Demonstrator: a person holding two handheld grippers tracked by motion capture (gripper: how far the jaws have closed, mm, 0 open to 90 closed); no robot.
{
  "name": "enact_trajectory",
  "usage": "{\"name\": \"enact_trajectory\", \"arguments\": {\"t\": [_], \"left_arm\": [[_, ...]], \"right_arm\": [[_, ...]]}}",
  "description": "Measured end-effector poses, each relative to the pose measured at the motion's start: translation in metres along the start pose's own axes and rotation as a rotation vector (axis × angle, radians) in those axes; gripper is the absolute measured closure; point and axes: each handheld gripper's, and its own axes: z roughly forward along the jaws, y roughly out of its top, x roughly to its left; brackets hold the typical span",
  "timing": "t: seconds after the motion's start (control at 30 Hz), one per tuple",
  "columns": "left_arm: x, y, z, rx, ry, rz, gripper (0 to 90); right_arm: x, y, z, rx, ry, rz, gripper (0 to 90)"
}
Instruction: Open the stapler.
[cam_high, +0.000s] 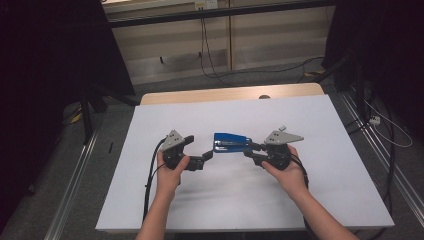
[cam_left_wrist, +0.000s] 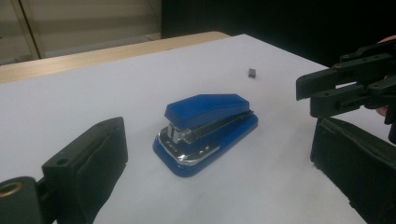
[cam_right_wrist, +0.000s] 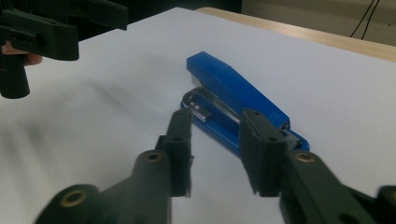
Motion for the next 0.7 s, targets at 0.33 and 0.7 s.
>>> {"name": "enact_trajectory", "arguments": {"t": [0.33, 0.7], "left_arm": [[0.007, 0.003, 0.020, 0.017, 0.023, 0.009, 4.1], [0.012, 0.012, 0.031, 0.030, 0.060, 0.020, 4.4]], "right_arm": [[0.008, 0.009, 0.027, 0.055, 0.016, -0.048, 90.0], [0.000, 0.007, 0.055, 0.101, 0.004, -0.056, 90.0]]}}
